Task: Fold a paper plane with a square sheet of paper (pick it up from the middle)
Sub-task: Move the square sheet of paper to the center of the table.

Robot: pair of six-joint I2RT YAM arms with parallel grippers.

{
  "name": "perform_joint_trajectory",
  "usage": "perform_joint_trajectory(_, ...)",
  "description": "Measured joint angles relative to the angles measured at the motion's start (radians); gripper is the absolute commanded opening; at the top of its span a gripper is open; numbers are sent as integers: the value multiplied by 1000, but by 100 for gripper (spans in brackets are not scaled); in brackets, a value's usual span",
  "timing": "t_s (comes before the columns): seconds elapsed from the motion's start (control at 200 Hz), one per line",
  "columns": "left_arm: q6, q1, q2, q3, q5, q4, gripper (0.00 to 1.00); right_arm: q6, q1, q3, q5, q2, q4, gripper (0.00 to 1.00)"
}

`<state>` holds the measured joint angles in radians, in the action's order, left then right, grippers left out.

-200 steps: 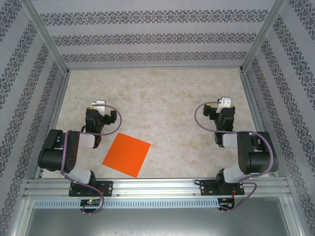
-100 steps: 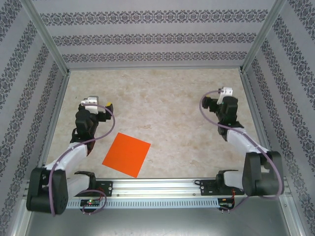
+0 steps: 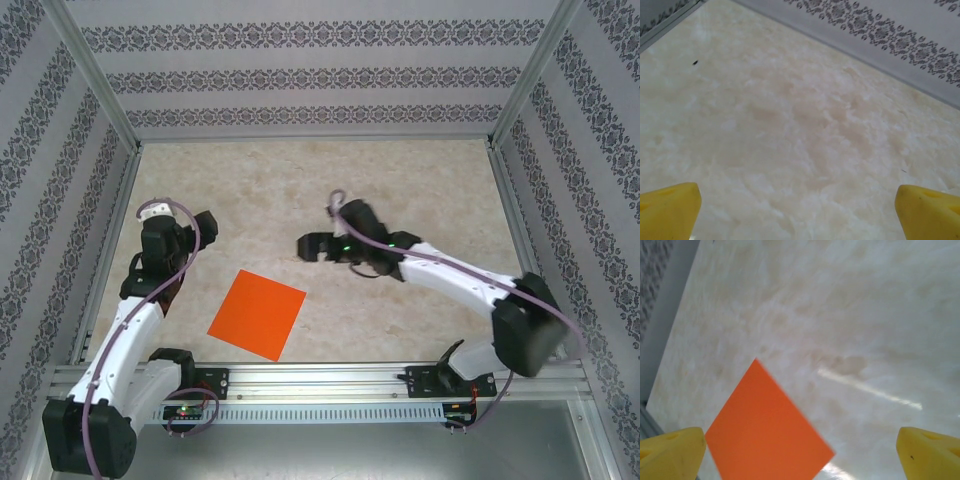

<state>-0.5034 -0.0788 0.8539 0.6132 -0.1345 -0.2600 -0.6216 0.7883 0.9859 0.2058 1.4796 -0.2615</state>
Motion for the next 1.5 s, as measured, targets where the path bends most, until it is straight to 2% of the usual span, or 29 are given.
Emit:
perform_joint_trajectory(0.12, -39, 0, -80, -5, -36, -75, 100, -64, 151, 97, -17, 159, -13, 98)
perform_joint_trajectory(0.26, -58, 0, -136, -5, -71, -129, 100, -111, 254, 171, -13, 286, -19, 98)
perform_joint_trajectory(0.435, -71, 0, -148, -5, -85, -171, 100, -124, 323, 272, 14, 402, -33, 98)
perform_joint_trajectory(0.609, -72, 0, -148, -5, -85, -187, 100, -137, 328, 276, 31, 444, -54, 98)
perform_joint_trajectory(0.779, -67, 0, -148, -5, -48, -190, 100, -126, 300, 232, 31, 450, -88, 98)
perform_joint_trajectory(0.939, -56, 0, -123, -4, 52, -189, 100, -61, 248, 215, 36, 441, -110, 98)
perform_joint_trajectory(1.184, -60, -3, -39, -5, 229, -166, 100, 132, 69, 216, 42, 428, -206, 97)
perform_joint_trajectory(1.254, -64, -10, -15, -7, 264, -154, 100, 203, 10, 252, 33, 436, -284, 98)
perform_joint_trajectory(1.349, -79, -46, 11, -27, 297, -121, 100, 303, -55, 339, -19, 486, -407, 98)
perform_joint_trajectory(1.499, -87, -170, 70, -44, 299, -103, 100, 403, -116, 468, -105, 549, -550, 98)
